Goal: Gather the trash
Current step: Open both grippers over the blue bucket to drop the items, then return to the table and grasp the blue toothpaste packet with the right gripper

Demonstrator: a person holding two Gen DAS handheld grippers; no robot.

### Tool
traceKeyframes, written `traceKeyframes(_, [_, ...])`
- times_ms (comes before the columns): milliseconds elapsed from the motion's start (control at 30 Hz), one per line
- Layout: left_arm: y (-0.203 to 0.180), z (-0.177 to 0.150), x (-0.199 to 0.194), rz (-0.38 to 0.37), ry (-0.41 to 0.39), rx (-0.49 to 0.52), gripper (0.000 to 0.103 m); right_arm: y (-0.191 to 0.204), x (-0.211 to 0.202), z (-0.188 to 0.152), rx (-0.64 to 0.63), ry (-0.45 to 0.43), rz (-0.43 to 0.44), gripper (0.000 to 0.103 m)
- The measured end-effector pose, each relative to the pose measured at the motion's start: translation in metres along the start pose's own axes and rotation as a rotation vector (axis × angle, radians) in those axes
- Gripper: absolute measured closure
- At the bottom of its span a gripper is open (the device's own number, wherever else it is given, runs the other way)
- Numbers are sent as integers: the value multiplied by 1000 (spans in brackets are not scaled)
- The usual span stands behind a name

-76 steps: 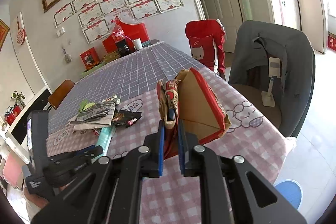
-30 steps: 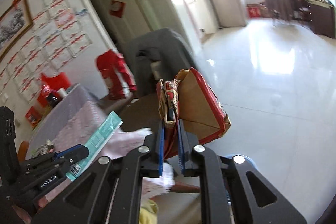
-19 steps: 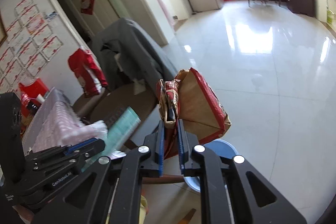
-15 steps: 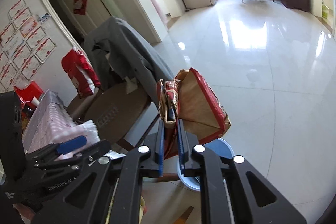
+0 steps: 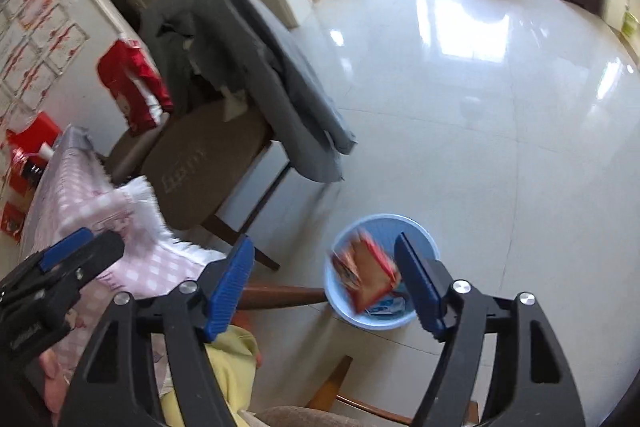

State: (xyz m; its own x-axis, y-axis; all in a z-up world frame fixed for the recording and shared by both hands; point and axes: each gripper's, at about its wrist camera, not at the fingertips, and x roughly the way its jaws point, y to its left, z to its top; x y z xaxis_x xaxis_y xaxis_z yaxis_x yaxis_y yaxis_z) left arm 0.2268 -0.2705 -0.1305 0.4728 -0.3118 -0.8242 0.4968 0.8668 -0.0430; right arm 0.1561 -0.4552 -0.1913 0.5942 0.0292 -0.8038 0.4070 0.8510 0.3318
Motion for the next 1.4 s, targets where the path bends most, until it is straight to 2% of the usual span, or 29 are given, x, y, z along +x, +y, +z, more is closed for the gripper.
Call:
traceKeyframes(467, [30, -6, -48, 21, -111, -72, 30, 56, -40, -5, -110, -47, 91, 31])
traceKeyframes(733, [66, -24, -84, 57, -169, -149, 30, 107, -57, -15, -194, -68, 143, 31])
traceKeyframes(1133, [146, -73, -151, 183, -260, -315, 30, 208, -67, -46, -371, -40, 267, 31])
traceKeyframes(1400, [201, -117, -186, 291, -281, -430, 30, 273, -69, -79, -479, 7, 336, 31])
